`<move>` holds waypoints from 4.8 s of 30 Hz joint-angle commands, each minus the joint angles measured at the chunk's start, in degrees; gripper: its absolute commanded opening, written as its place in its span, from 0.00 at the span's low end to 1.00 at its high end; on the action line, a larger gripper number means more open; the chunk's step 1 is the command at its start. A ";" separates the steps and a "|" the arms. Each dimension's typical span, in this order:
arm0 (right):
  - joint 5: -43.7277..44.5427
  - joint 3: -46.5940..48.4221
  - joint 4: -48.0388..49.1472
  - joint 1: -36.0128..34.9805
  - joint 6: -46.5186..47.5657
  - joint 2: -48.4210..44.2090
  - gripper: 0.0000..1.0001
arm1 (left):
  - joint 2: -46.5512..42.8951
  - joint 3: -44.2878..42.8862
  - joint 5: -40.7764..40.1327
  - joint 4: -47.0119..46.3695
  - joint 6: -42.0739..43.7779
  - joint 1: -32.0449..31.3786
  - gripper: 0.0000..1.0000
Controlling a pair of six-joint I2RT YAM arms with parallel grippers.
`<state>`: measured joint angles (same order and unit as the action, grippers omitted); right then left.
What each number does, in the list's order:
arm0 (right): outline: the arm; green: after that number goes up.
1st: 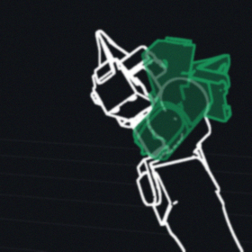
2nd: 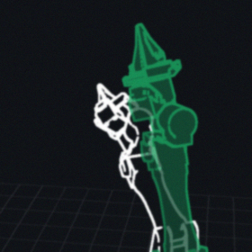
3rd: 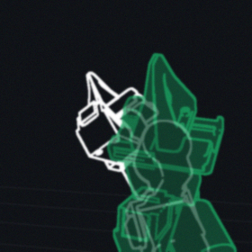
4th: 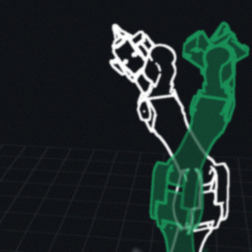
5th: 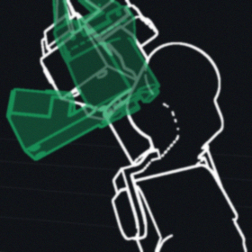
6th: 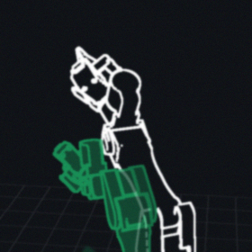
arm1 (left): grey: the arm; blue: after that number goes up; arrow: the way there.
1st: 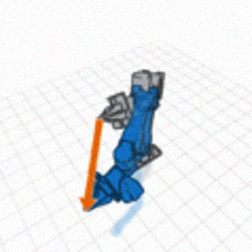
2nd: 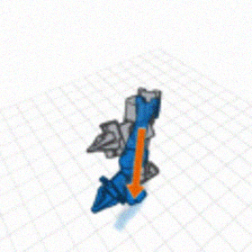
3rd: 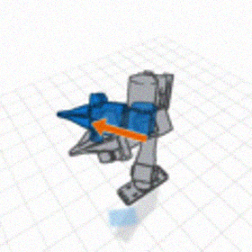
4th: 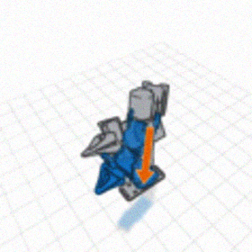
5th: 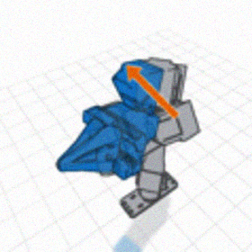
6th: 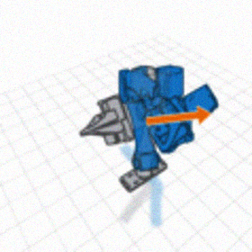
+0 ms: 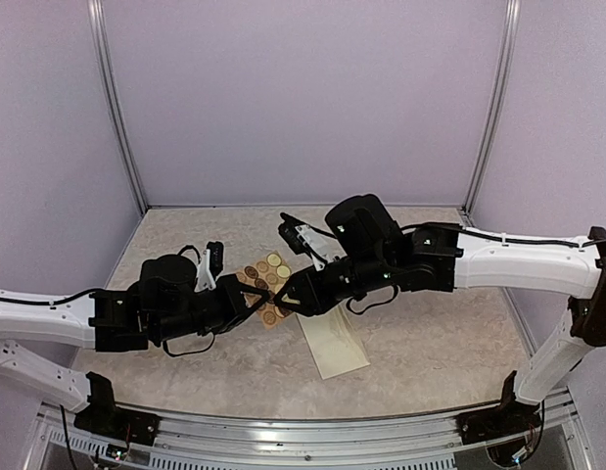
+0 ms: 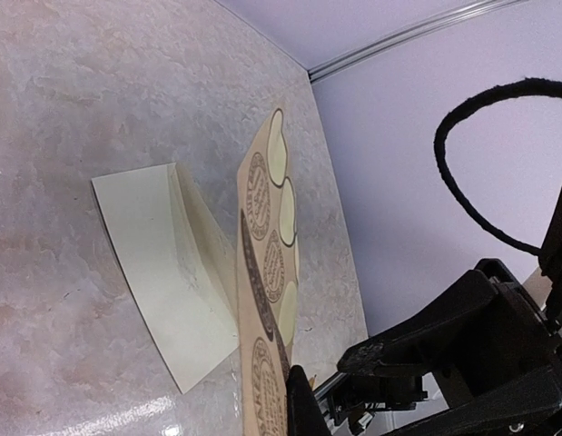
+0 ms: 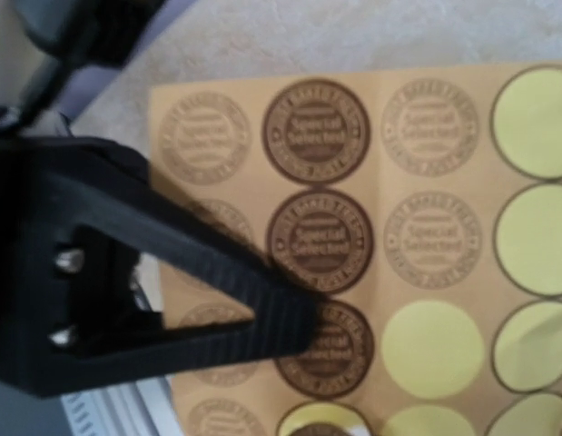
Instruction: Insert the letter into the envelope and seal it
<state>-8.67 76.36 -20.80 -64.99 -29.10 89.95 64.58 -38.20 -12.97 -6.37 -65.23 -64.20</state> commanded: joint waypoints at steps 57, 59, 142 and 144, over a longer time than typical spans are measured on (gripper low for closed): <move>0.08 5.78 -5.14 -1.46 1.81 7.54 0.05 | 0.11 0.26 0.37 -0.92 -0.16 0.49 0.00; -0.03 5.66 -5.04 -1.45 1.80 7.52 0.00 | -0.04 0.44 0.30 -0.92 -0.16 0.48 0.00; -0.14 -29.77 4.58 20.17 -7.23 -21.67 0.00 | 48.68 -21.25 15.11 0.86 22.56 12.18 0.43; -0.36 -29.70 4.79 20.21 -7.36 -21.64 0.00 | 46.79 -18.75 13.50 1.09 21.38 11.07 0.41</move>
<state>-8.21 46.74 -17.50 -45.25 -35.77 68.45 114.02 -62.17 3.99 -8.32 -42.26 -51.42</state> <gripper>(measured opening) 0.003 0.430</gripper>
